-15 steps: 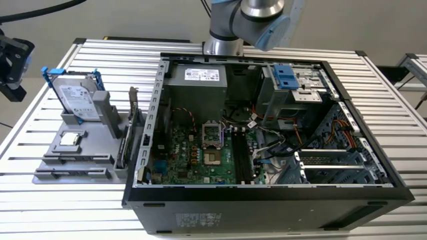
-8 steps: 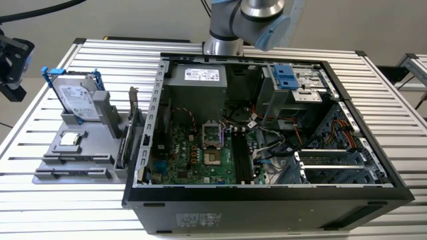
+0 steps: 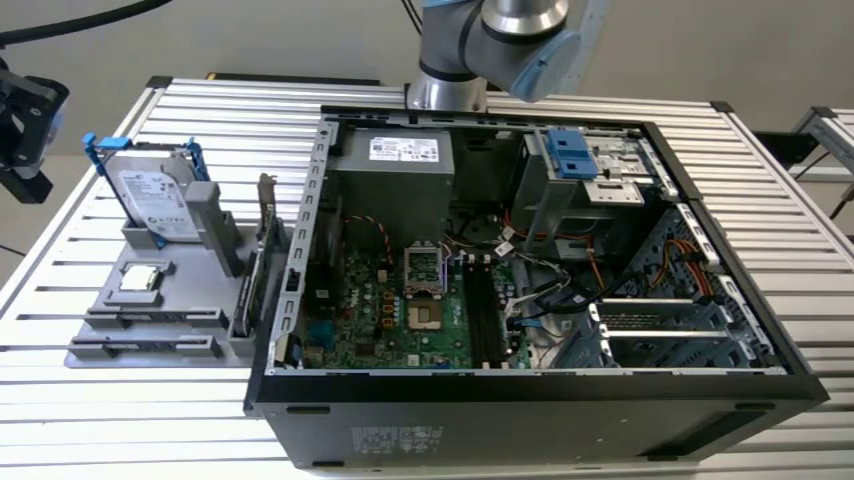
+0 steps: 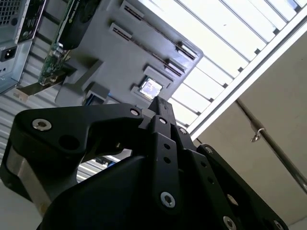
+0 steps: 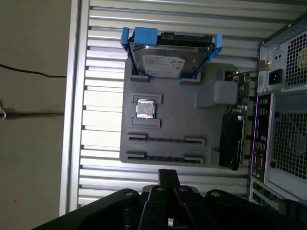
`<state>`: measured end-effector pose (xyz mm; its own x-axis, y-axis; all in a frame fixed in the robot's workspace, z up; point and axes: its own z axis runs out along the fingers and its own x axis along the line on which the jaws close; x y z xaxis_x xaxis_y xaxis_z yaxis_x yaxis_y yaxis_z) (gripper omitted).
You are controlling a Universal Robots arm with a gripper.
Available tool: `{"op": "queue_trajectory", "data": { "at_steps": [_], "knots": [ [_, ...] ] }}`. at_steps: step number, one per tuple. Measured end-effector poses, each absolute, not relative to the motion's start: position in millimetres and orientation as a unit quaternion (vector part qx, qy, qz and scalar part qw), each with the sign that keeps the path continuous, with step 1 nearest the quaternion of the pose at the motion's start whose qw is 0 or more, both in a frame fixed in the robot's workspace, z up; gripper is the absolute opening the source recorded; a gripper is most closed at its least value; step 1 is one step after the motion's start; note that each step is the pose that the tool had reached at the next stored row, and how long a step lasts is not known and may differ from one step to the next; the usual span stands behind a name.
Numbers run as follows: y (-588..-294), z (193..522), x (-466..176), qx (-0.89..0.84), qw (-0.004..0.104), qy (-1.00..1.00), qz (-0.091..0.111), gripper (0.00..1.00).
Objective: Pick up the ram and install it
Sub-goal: 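Pick up the ram and move it above insertion slot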
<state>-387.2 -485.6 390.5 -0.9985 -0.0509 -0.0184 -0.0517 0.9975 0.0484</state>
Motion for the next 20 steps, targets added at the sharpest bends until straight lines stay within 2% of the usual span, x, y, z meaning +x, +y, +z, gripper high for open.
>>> {"op": "queue_trajectory", "data": {
  "at_steps": [20],
  "knots": [
    [-485.6,390.5,-387.3,-0.049,0.008,0.998,0.025,0.00]
  ]
}}
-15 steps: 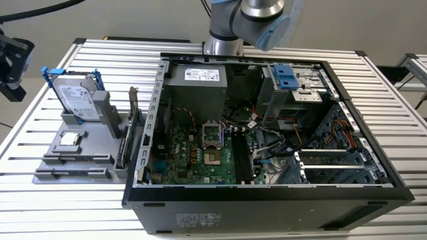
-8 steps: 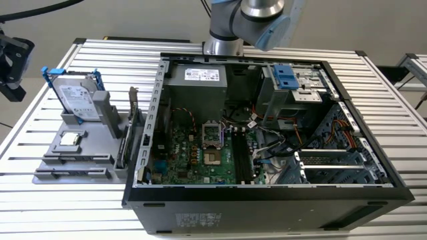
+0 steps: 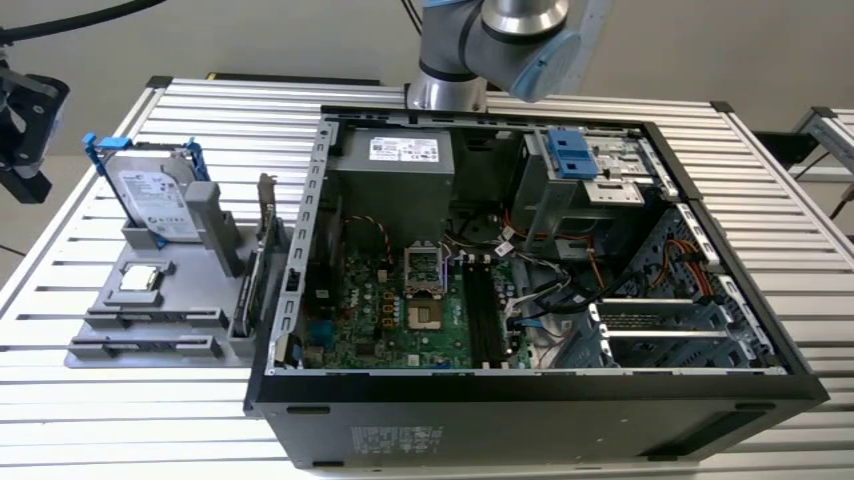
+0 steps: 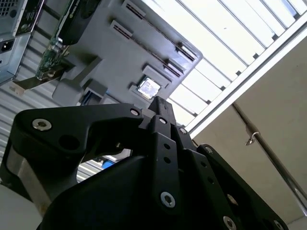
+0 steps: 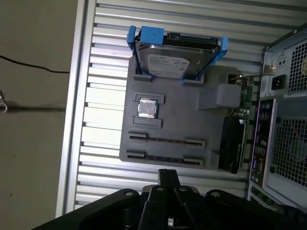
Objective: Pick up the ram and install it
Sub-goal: 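Pick up the ram and move it above insertion slot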
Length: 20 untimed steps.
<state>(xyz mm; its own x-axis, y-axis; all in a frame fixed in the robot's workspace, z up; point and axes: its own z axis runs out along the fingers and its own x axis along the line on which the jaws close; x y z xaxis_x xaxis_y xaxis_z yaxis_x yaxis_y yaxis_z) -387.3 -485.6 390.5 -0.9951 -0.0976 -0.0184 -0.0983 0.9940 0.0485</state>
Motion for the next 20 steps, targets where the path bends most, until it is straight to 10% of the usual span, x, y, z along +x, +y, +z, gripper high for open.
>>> {"op": "queue_trajectory", "data": {
  "at_steps": [20],
  "knots": [
    [-485.6,390.5,-387.3,-0.064,0.008,0.998,0.025,0.00]
  ]
}}
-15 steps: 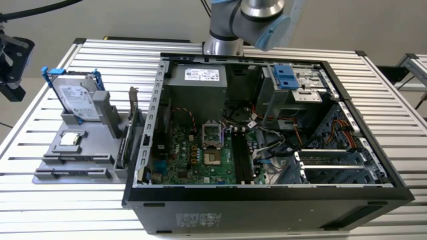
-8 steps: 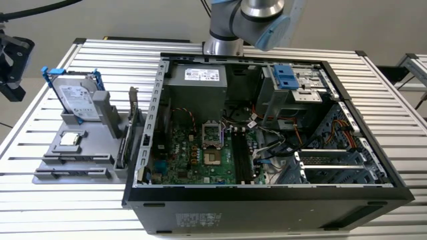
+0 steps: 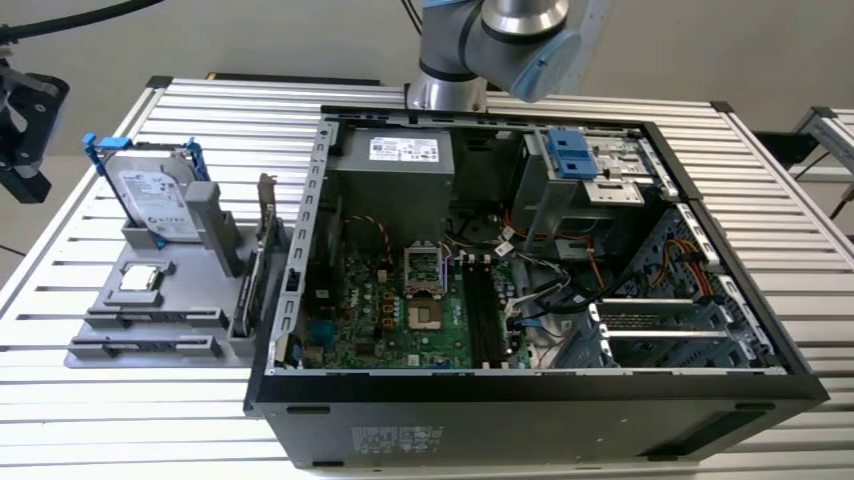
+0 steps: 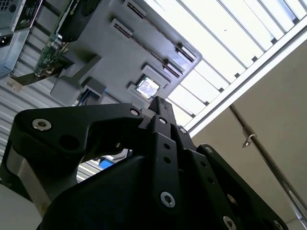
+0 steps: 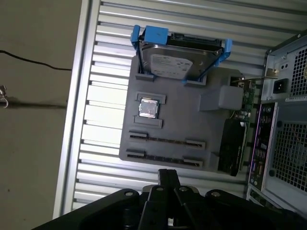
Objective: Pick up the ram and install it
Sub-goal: 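Pick up the ram and move it above insertion slot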
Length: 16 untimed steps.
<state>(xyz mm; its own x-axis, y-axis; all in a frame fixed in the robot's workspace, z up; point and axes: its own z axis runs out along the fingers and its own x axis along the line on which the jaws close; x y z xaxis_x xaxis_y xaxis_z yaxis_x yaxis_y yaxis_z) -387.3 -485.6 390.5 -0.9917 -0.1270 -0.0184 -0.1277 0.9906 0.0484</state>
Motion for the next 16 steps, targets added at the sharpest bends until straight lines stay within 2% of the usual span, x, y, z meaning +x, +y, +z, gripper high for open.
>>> {"op": "queue_trajectory", "data": {
  "at_steps": [16],
  "knots": [
    [-485.6,390.5,-387.3,-0.089,0.007,0.996,0.025,0.00]
  ]
}}
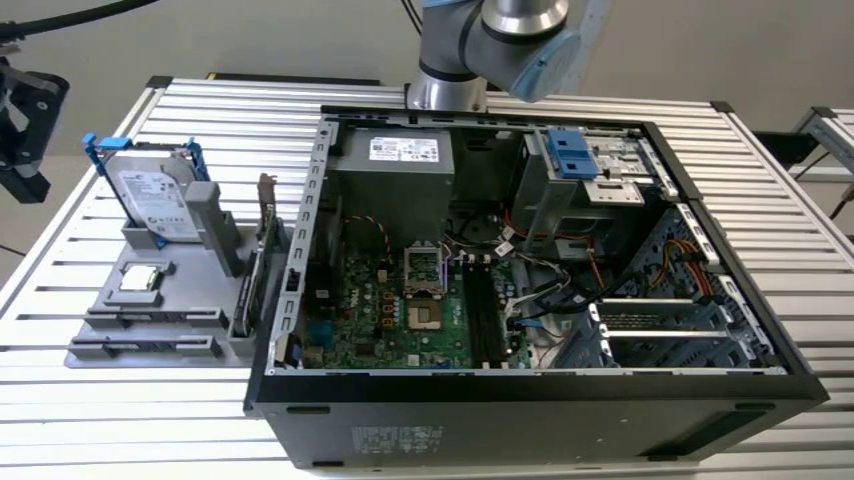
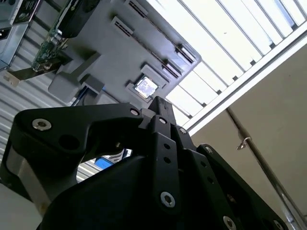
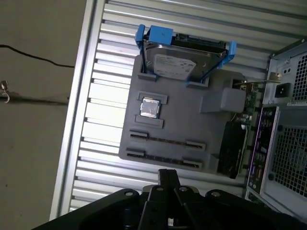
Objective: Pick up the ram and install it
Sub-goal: 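Pick up the ram and move it above insertion slot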
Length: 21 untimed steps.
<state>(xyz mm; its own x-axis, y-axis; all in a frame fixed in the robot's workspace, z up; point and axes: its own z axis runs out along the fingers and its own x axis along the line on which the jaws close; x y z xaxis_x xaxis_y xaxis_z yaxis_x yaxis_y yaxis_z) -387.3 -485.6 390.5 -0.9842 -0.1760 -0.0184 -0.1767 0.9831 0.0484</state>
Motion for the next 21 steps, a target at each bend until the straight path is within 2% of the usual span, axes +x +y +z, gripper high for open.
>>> {"op": "queue_trajectory", "data": {
  "at_steps": [21],
  "knots": [
    [-485.6,390.5,-387.6,-0.171,0.005,0.985,0.025,0.00]
  ]
}}
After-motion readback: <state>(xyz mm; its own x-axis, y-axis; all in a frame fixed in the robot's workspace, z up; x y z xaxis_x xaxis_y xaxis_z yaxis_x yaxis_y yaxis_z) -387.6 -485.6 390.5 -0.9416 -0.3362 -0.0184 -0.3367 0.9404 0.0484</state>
